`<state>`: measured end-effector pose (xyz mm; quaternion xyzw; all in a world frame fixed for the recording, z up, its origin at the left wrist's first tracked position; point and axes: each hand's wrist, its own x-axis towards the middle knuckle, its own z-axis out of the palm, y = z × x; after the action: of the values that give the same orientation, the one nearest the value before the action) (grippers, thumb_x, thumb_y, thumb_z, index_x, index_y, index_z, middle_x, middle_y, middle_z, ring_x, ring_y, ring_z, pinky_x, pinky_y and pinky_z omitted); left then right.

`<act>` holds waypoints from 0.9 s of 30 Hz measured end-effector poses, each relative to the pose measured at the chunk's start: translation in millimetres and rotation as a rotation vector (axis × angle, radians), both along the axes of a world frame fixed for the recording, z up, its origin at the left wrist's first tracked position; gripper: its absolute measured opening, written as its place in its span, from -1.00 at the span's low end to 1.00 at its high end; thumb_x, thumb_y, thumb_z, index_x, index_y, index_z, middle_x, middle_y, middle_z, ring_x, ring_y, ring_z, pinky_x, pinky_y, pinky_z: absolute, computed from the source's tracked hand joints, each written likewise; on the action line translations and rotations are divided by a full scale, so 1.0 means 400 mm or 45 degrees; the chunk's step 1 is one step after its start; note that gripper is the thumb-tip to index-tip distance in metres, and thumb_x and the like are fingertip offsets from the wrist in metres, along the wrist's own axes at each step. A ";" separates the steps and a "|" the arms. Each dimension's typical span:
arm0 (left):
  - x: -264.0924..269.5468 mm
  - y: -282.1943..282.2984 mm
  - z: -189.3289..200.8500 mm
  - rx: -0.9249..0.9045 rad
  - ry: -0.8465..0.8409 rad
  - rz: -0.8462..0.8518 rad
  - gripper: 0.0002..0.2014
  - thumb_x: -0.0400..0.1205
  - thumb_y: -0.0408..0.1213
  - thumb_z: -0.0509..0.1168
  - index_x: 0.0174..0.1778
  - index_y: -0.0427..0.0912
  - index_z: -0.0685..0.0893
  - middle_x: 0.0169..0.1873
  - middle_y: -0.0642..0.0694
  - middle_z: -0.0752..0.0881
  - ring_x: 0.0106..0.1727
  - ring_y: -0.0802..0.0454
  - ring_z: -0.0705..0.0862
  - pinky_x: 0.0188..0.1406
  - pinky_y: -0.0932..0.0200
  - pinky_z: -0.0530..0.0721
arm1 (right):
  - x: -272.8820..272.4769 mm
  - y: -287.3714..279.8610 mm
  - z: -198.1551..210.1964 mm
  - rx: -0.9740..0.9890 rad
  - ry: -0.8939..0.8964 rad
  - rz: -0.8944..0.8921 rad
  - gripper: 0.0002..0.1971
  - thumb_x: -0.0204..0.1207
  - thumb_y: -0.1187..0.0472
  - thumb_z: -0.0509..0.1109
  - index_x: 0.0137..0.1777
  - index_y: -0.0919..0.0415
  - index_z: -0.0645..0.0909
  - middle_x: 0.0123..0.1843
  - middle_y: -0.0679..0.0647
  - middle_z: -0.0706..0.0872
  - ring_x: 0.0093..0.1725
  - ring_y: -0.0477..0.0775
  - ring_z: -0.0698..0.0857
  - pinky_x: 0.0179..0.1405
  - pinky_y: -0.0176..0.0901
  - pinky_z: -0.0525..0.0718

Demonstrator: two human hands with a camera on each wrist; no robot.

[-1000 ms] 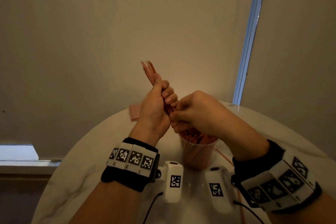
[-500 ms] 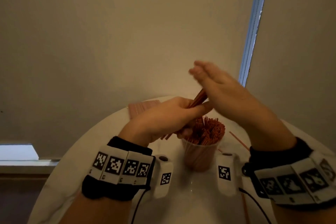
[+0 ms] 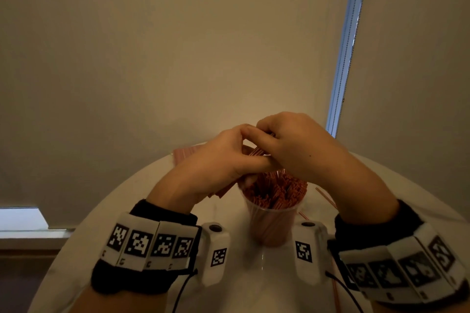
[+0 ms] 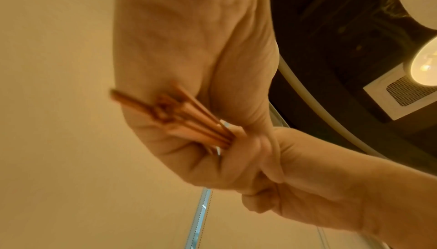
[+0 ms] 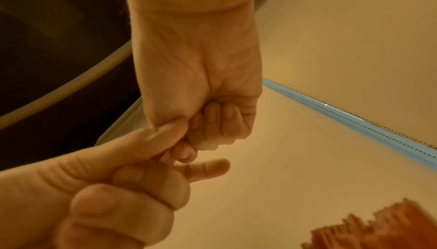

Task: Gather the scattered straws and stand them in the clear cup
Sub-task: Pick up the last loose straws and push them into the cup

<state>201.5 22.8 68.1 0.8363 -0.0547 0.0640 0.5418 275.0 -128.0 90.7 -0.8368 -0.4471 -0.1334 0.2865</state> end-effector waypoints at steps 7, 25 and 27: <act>-0.003 0.011 -0.010 -0.042 0.022 -0.051 -0.53 0.75 0.23 0.16 0.15 -0.09 0.74 -0.40 0.00 0.57 -0.43 0.07 0.47 -0.42 0.27 0.51 | 0.037 -0.051 0.016 0.301 -0.041 -0.227 -0.54 0.70 -0.17 0.23 -0.35 0.07 0.60 -0.55 -0.02 0.51 -0.59 -0.10 0.44 -0.52 -0.18 0.35; 0.042 0.040 -0.100 0.275 0.357 -0.008 0.30 0.28 0.24 0.69 0.80 0.18 -0.03 0.48 0.17 0.52 0.50 0.15 0.51 0.48 0.13 0.50 | 0.053 -0.053 -0.014 -0.220 0.290 -0.121 -0.79 0.68 -0.11 0.31 0.07 -0.04 0.69 -0.09 -0.10 0.74 -0.15 -0.13 0.68 -0.24 -0.22 0.62; 0.047 0.033 -0.110 0.333 0.404 -0.071 0.31 0.30 0.12 0.73 0.79 0.18 -0.06 0.37 0.23 0.59 0.39 0.22 0.58 0.31 0.33 0.53 | 0.055 -0.042 -0.029 -0.474 0.352 -0.116 -0.82 0.66 -0.04 0.37 0.12 -0.03 0.73 -0.04 -0.08 0.73 -0.14 -0.15 0.64 -0.21 -0.28 0.65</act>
<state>220.2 35.9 24.0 0.8972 0.0004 -0.0914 0.4321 296.8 -144.8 79.0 -0.9048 -0.3823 0.0543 0.1794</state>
